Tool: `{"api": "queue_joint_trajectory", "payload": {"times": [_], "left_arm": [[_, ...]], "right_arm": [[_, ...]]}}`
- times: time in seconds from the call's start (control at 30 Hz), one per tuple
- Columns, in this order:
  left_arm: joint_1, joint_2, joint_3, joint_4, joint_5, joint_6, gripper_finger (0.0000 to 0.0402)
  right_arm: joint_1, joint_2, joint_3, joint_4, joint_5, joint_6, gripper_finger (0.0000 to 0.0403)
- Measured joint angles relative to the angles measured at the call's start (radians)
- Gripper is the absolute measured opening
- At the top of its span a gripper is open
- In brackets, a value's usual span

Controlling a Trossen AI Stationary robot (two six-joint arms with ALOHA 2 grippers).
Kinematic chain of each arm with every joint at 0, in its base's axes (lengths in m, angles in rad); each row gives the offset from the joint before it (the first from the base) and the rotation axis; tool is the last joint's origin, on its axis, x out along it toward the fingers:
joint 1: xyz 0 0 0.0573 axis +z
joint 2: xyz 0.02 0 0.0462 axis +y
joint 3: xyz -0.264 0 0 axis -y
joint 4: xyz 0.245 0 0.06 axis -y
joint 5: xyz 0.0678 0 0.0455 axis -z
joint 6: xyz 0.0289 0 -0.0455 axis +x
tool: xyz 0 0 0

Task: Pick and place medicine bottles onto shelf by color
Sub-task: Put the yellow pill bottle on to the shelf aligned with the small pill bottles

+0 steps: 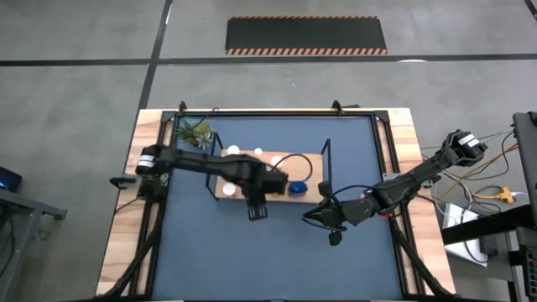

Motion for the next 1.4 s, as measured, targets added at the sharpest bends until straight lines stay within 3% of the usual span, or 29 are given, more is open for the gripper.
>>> {"api": "queue_joint_trajectory", "payload": {"times": [0.37,0.87,1.2,1.4], "left_arm": [[0.121,0.029,-0.050,0.016,0.000,0.117,0.0093],[0.130,0.036,-0.095,0.060,0.005,0.118,0.0094],[0.130,0.036,-0.104,0.071,0.005,0.117,0.0147],[0.130,0.036,-0.107,0.082,0.005,0.118,0.0157]], "right_arm": [[0.000,0.000,0.000,-0.008,0.000,-0.001,0.0013],[0.000,0.000,0.000,-0.012,0.001,0.000,0.0013],[0.000,0.000,0.000,-0.012,0.001,0.002,0.0013],[0.000,0.000,0.000,-0.014,0.001,0.008,0.0013]]}}
